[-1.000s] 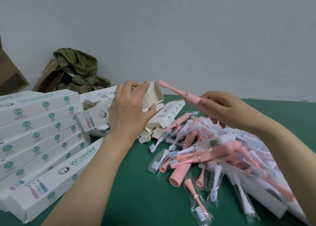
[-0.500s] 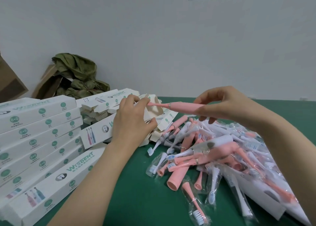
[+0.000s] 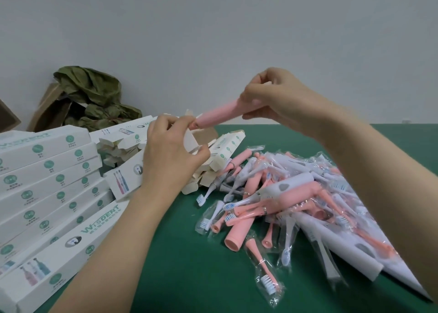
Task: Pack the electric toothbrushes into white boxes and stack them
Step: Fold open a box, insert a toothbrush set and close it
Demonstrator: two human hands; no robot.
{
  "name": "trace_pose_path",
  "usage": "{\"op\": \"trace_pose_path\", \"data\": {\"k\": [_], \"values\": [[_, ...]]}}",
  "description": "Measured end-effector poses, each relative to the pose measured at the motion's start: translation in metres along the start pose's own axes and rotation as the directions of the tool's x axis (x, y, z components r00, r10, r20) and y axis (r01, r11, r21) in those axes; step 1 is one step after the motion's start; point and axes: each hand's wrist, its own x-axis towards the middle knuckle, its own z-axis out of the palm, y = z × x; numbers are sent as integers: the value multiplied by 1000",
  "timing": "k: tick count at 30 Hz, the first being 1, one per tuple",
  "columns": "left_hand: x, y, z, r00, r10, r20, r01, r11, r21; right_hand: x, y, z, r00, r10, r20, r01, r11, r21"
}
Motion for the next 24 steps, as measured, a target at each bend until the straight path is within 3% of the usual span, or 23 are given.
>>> {"op": "trace_pose_path", "data": {"k": [2,6,8,11,12,15,16,18,20,24], "values": [[-1,3,0,1000,-9,-2,9,1000,-11,2,5,10,997,-8,-81,13,998,69],[-2,5,0,1000,-20,12,20,1000,-17,-2,28,32,942,-70,-329,59,997,-46],[-2,5,0,1000,-14,7,14,1000,-18,-8,40,45,936,-156,-315,100,977,-188],[-2,7,2,1000,-3,2,3,1000,-25,-13,51,60,944,-291,-156,212,897,-389],[-2,6,2,1000,-7,9,7,1000,-25,-10,56,60,946,-286,-152,212,902,-377],[-1,1,2,999,-37,23,38,999,-19,4,67,46,941,-117,-316,59,980,-189],[-2,0,2,999,-43,21,43,999,-18,9,74,41,945,-76,-320,-4,970,-241],[-2,-1,1,999,-46,14,46,999,-20,15,91,35,993,4,-122,-69,845,-531],[-3,-1,2,999,-40,14,40,999,-15,16,108,39,983,130,130,16,642,-767],[-3,-2,2,999,-32,3,32,999,-7,23,129,53,917,322,234,112,355,-928]]}}
